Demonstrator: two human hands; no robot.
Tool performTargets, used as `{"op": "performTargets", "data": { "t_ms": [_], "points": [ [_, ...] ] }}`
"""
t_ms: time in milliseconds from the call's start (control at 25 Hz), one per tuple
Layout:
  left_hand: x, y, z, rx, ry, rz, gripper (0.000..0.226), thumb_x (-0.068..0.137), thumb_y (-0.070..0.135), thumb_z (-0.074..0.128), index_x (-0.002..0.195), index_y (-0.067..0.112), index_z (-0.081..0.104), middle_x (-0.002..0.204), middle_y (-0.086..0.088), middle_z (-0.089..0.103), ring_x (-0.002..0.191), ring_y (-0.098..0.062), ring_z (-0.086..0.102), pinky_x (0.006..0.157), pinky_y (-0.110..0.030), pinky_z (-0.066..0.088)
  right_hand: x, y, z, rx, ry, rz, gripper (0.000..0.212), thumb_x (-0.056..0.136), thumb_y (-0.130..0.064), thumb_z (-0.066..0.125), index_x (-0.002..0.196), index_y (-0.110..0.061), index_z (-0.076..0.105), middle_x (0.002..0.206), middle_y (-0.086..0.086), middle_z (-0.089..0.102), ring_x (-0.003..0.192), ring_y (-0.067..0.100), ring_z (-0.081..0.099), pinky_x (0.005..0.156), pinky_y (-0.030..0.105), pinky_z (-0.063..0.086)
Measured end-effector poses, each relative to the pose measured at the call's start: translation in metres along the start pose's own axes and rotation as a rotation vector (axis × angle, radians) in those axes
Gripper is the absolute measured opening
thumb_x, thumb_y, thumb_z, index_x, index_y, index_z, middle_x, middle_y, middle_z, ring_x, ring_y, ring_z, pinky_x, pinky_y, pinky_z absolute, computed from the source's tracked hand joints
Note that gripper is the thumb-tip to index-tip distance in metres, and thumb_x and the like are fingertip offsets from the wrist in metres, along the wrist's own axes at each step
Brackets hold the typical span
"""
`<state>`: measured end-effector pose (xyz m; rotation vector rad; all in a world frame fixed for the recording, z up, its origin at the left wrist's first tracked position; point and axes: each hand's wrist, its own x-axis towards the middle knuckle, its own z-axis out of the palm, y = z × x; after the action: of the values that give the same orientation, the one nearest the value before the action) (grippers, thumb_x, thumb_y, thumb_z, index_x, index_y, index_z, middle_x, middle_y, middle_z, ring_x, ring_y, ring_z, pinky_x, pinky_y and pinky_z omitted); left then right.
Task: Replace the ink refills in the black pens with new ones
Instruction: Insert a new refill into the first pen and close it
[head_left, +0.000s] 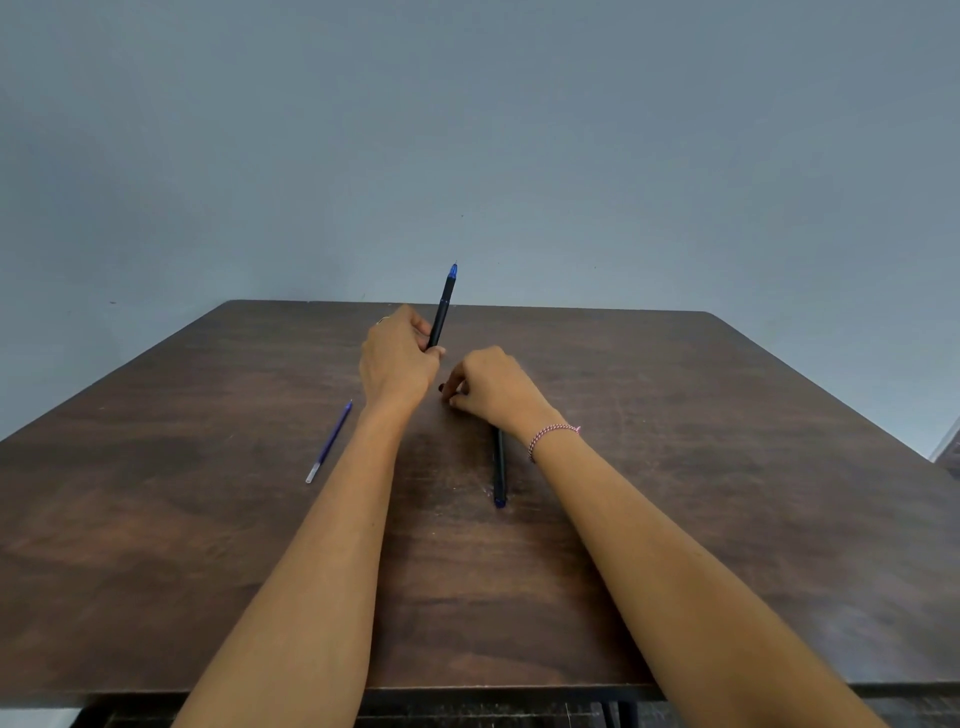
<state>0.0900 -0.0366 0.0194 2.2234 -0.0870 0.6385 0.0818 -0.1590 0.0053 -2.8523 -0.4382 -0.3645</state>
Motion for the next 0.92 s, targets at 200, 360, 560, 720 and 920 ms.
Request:
{"op": "performTargets", "data": {
  "t_ms": [200,360,560,720,920],
  "points": [
    [-0.003,0.005,0.004,-0.007,-0.049,-0.005,0.023,0.076,0.020,0.076,0.091,0.019,0.059,0.081,0.007,0.058,0.076,-0.011,0.056,0.068,-0.025,0.043,-0.005,0.028,-0.010,0.354,0.203,0.216,0.037,0.079,-0.011,0.069,0.114,-0.016,0.062,0.082,0.004,0.068,0.078,0.017,0.065,0.075,0.028,0.053],
    [-0.008,0.015,0.013,-0.022,-0.157,0.042,0.023,0.074,0.020,0.078,0.091,0.020,0.063,0.080,0.008,0.059,0.074,-0.010,0.057,0.068,-0.025,0.044,-0.008,0.059,-0.023,0.988,0.500,0.428,0.039,0.086,-0.003,0.065,0.123,-0.008,0.056,0.085,0.011,0.065,0.077,0.017,0.069,0.071,0.020,0.058],
    [-0.013,0.023,0.020,0.010,-0.266,0.128,0.023,0.072,0.020,0.079,0.085,0.024,0.061,0.078,0.010,0.061,0.072,-0.010,0.058,0.072,-0.027,0.049,-0.014,0.074,-0.041,1.620,0.828,0.393,0.030,0.089,0.005,0.059,0.115,-0.007,0.051,0.086,0.017,0.062,0.078,0.023,0.070,0.071,0.028,0.060],
    [-0.015,0.027,0.020,0.046,-0.344,0.157,0.023,0.073,0.020,0.078,0.085,0.025,0.059,0.078,0.010,0.061,0.072,-0.008,0.057,0.071,-0.024,0.046,-0.014,0.071,-0.042,1.644,0.849,0.312,0.033,0.088,0.005,0.060,0.118,-0.008,0.051,0.084,0.016,0.066,0.081,0.025,0.071,0.076,0.032,0.060],
    [-0.017,0.031,0.019,0.049,-0.380,0.169,0.023,0.074,0.021,0.078,0.087,0.025,0.059,0.080,0.010,0.060,0.075,-0.007,0.057,0.072,-0.024,0.045,-0.013,0.069,-0.042,1.603,0.835,0.289,0.037,0.087,0.004,0.062,0.121,-0.007,0.051,0.085,0.017,0.067,0.080,0.024,0.072,0.076,0.032,0.059]
  ]
}}
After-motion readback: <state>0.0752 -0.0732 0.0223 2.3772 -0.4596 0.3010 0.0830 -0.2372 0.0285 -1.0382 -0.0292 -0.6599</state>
